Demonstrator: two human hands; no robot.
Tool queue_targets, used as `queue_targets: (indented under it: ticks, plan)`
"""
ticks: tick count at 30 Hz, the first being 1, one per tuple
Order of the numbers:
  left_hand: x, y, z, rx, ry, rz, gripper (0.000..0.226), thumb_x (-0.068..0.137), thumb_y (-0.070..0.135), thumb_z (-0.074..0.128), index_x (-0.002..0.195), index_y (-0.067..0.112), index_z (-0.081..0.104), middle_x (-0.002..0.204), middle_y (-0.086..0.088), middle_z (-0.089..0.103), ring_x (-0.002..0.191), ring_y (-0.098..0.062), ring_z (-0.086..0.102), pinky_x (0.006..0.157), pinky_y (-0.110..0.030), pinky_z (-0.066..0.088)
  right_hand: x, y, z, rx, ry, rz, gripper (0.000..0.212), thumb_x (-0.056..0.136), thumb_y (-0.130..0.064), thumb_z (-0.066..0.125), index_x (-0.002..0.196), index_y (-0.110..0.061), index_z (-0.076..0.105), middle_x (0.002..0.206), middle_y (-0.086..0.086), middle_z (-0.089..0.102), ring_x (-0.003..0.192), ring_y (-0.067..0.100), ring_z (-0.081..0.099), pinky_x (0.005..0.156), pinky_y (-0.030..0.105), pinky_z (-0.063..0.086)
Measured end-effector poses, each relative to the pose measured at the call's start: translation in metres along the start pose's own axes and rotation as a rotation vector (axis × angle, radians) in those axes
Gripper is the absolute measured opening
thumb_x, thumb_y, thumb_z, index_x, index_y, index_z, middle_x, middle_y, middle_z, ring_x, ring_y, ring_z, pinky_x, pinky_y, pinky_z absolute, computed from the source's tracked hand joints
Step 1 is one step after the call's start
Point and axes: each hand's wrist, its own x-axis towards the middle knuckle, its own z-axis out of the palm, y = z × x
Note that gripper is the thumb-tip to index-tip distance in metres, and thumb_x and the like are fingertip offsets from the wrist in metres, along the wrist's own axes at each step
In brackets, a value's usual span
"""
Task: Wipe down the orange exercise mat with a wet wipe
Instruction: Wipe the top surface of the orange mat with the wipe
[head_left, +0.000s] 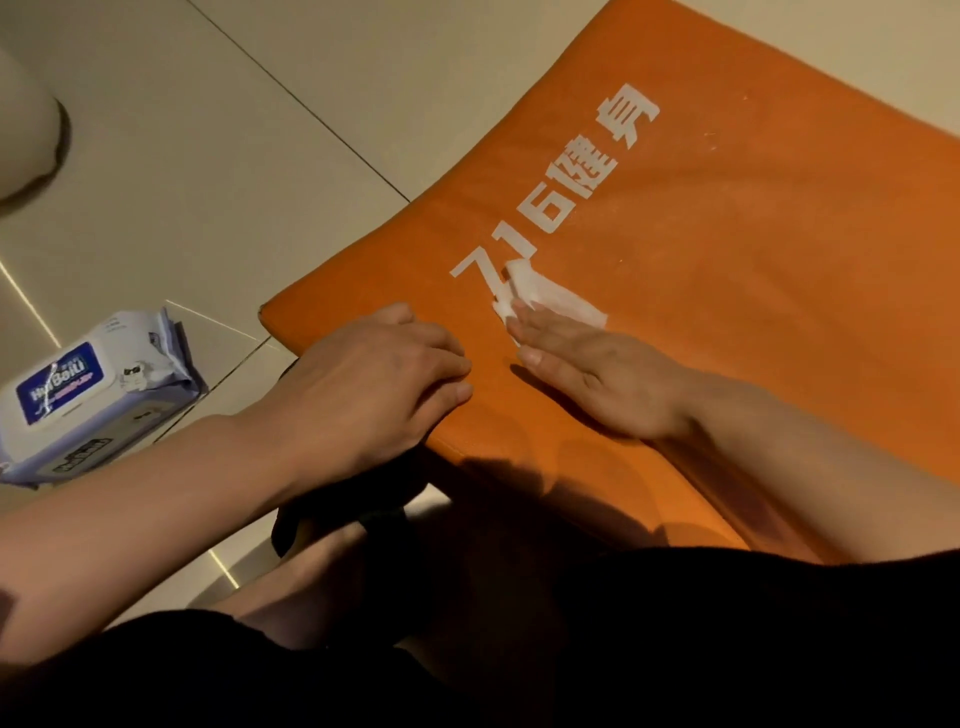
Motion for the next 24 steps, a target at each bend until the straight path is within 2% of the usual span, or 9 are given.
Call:
queue_targets:
  ticks: [2, 5, 9, 13, 16, 18, 20, 24]
  plan:
    - [0.007, 0.0, -0.004, -0.02, 0.0, 0.022, 0.053, 0.088, 0.052, 0.03, 0.114, 0.026, 0.068, 0.116, 0.01, 0.065, 0.092, -0.008, 0.045, 0.073, -0.025, 0.039, 0.026, 0.001, -0.01, -0.083, -0.015, -0.007, 0.063, 0.1, -0.052, 0.018, 0.155, -0.027, 0.004, 0.161, -0.011, -0.01, 0.144, -0.002, -0.011, 0.111, 0.014, -0.009]
    - [0.019, -0.004, -0.013, -0.045, -0.041, 0.003, 0.044, 0.089, 0.052, 0.036, 0.113, 0.027, 0.063, 0.11, 0.009, 0.065, 0.099, -0.01, 0.054, 0.079, -0.028, 0.046, 0.032, 0.009, -0.014, -0.121, 0.004, -0.037, 0.065, 0.098, -0.054, 0.016, 0.155, -0.028, -0.001, 0.16, -0.012, -0.015, 0.143, -0.002, -0.014, 0.11, 0.014, -0.01]
    - [0.036, -0.015, -0.019, -0.04, -0.107, 0.004, 0.052, 0.091, 0.057, 0.037, 0.134, 0.032, 0.051, 0.129, 0.013, 0.056, 0.117, -0.007, 0.05, 0.092, -0.026, 0.044, -0.006, 0.017, -0.007, -0.032, 0.05, -0.026, 0.076, 0.085, -0.064, 0.009, 0.154, -0.035, -0.001, 0.15, -0.027, -0.019, 0.136, -0.014, -0.019, 0.101, 0.0, -0.015]
    - [0.052, -0.021, -0.02, 0.002, -0.176, 0.029, 0.055, 0.094, 0.056, 0.039, 0.142, 0.03, 0.044, 0.142, 0.012, 0.047, 0.129, -0.009, 0.043, 0.101, -0.03, 0.041, 0.0, 0.021, -0.017, -0.095, -0.038, 0.011, 0.076, 0.085, -0.063, 0.007, 0.154, -0.033, -0.004, 0.153, -0.021, -0.02, 0.137, -0.011, -0.021, 0.104, 0.004, -0.015]
    - [0.068, -0.021, -0.022, 0.034, -0.235, 0.038, 0.058, 0.094, 0.057, 0.036, 0.145, 0.029, 0.04, 0.146, 0.012, 0.043, 0.131, -0.01, 0.04, 0.103, -0.03, 0.04, 0.044, 0.026, -0.037, -0.195, -0.037, 0.029, 0.069, 0.094, -0.056, 0.01, 0.155, -0.025, -0.004, 0.16, -0.007, -0.017, 0.143, 0.0, -0.016, 0.112, 0.017, -0.011]
    - [0.078, -0.024, -0.023, 0.027, -0.242, 0.045, 0.059, 0.093, 0.058, 0.036, 0.145, 0.03, 0.039, 0.144, 0.011, 0.045, 0.129, -0.01, 0.041, 0.103, -0.032, 0.04, 0.063, 0.03, -0.045, -0.235, -0.024, 0.02, 0.067, 0.097, -0.055, 0.013, 0.155, -0.023, -0.003, 0.161, -0.004, -0.015, 0.146, 0.005, -0.014, 0.114, 0.021, -0.009]
    - [0.086, -0.028, -0.023, 0.043, -0.261, 0.041, 0.06, 0.094, 0.058, 0.036, 0.147, 0.03, 0.035, 0.15, 0.011, 0.038, 0.135, -0.01, 0.036, 0.108, -0.029, 0.034, 0.058, 0.035, -0.044, -0.224, -0.007, 0.008, 0.071, 0.093, -0.058, 0.009, 0.155, -0.024, -0.004, 0.16, -0.007, -0.017, 0.145, 0.003, -0.015, 0.114, 0.02, -0.009]
    - [0.1, -0.041, -0.021, 0.072, -0.302, 0.013, 0.064, 0.094, 0.059, 0.037, 0.151, 0.032, 0.025, 0.158, 0.013, 0.02, 0.144, -0.01, 0.021, 0.114, -0.033, 0.024, 0.017, 0.041, -0.032, -0.123, 0.05, 0.025, 0.078, 0.084, -0.064, 0.002, 0.154, -0.03, -0.006, 0.152, -0.018, -0.023, 0.138, -0.006, -0.023, 0.105, 0.009, -0.016]
